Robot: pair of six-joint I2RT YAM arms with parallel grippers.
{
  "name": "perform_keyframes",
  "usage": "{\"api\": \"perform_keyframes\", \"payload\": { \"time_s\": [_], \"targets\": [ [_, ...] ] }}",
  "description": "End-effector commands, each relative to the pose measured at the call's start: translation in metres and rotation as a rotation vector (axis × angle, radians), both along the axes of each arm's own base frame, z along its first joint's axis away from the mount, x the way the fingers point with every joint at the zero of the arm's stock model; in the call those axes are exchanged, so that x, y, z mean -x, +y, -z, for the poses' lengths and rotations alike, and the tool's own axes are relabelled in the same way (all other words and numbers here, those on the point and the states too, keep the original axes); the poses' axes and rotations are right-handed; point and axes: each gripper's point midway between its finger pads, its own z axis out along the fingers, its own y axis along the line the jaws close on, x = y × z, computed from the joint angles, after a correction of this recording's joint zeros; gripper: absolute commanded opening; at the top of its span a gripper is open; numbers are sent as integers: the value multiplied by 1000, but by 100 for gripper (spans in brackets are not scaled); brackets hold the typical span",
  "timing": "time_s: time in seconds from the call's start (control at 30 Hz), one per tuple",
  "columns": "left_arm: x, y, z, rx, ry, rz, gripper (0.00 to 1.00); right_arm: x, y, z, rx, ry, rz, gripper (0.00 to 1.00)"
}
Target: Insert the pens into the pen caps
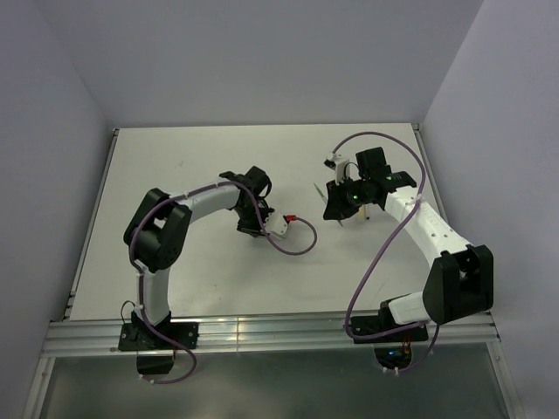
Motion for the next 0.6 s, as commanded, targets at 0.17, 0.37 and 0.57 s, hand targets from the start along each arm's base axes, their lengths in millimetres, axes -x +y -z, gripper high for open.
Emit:
{"api": "perform_keyframes", "payload": {
  "time_s": [0.17, 0.37, 0.57],
  "targets": [
    [26, 44, 40, -168, 106, -55, 34, 0, 0, -17, -25, -50, -9, 0],
    [17, 49, 43, -173, 93, -79, 32, 0, 0, -16, -23, -45, -7, 0],
    [15, 45, 42, -153, 92, -83, 22, 1, 1, -15, -26, -39, -11, 0]
  ]
}}
